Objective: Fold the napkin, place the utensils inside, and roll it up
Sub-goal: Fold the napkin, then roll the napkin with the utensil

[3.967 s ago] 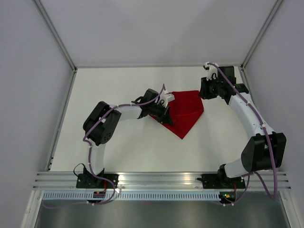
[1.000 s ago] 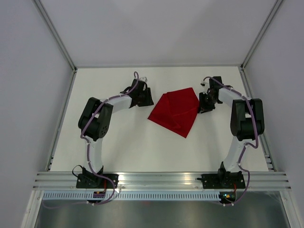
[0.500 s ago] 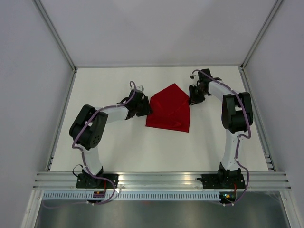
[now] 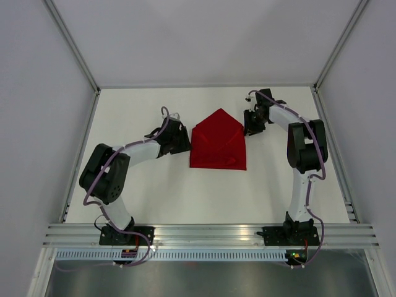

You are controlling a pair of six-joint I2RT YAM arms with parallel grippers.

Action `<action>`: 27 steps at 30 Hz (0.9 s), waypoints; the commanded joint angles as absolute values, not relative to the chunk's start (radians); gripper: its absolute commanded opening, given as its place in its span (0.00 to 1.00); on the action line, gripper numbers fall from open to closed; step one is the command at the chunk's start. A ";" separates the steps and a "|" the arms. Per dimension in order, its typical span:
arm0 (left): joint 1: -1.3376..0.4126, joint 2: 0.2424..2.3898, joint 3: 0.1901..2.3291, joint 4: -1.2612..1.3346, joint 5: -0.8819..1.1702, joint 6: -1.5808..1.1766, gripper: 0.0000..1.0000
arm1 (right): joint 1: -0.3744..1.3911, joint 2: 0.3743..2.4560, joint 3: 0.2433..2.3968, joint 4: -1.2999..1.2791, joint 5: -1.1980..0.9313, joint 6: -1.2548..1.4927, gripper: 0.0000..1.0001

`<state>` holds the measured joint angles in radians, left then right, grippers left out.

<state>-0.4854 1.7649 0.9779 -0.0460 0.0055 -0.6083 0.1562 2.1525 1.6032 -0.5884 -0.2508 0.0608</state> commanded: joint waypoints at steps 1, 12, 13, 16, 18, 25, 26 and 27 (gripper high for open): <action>-0.479 1.663 1.067 -0.109 -0.046 -0.545 0.55 | 0.132 2.063 1.563 -0.621 -0.187 0.035 0.38; -0.512 1.395 1.051 -0.126 -0.078 -0.505 0.57 | 0.011 1.703 1.376 -0.537 -0.281 -0.273 0.50; -0.518 1.378 1.016 -0.118 -0.080 -0.500 0.57 | 0.041 1.668 1.311 -0.491 -0.258 -0.297 0.50; -0.549 1.266 0.957 -0.136 -0.103 -0.506 0.57 | 0.154 1.537 1.171 -0.413 -0.201 -0.400 0.50; -0.561 1.221 0.936 -0.155 -0.135 -0.523 0.57 | 0.208 1.458 1.091 -0.399 -0.213 -0.455 0.50; -0.574 1.071 0.901 -0.187 -0.210 -0.549 0.59 | 0.389 1.347 0.968 -0.423 -0.281 -0.667 0.51; -0.575 1.056 0.893 -0.184 -0.225 -0.549 0.59 | 0.400 1.336 0.960 -0.422 -0.291 -0.687 0.51; -0.577 1.036 0.879 -0.184 -0.233 -0.546 0.59 | 0.411 1.333 0.939 -0.405 -0.304 -0.710 0.53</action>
